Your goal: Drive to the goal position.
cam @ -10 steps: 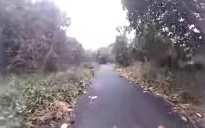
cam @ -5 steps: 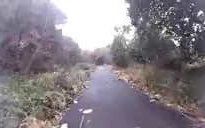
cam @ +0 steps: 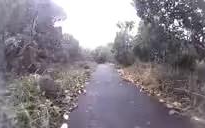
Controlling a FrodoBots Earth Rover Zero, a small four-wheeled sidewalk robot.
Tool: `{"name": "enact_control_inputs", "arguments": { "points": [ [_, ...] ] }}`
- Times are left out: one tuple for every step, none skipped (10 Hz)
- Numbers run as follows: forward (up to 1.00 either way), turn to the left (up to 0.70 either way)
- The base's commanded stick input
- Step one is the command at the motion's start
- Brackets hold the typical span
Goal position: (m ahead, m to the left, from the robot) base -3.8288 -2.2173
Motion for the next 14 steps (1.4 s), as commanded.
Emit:
{"name": "enact_control_inputs", "arguments": {
  "points": [
    [1.00,0.00],
    [1.00,0.00],
    [1.00,0.00],
    [1.00,0.00],
    [1.00,0.00],
    [1.00,0.00],
    [1.00,0.00],
    [1.00,0.00],
    [1.00,-0.24],
    [1.00,-0.33],
    [1.00,-0.13],
    [1.00,-0.06],
    [1.00,0.00],
    [1.00,0.00]
  ]
}}
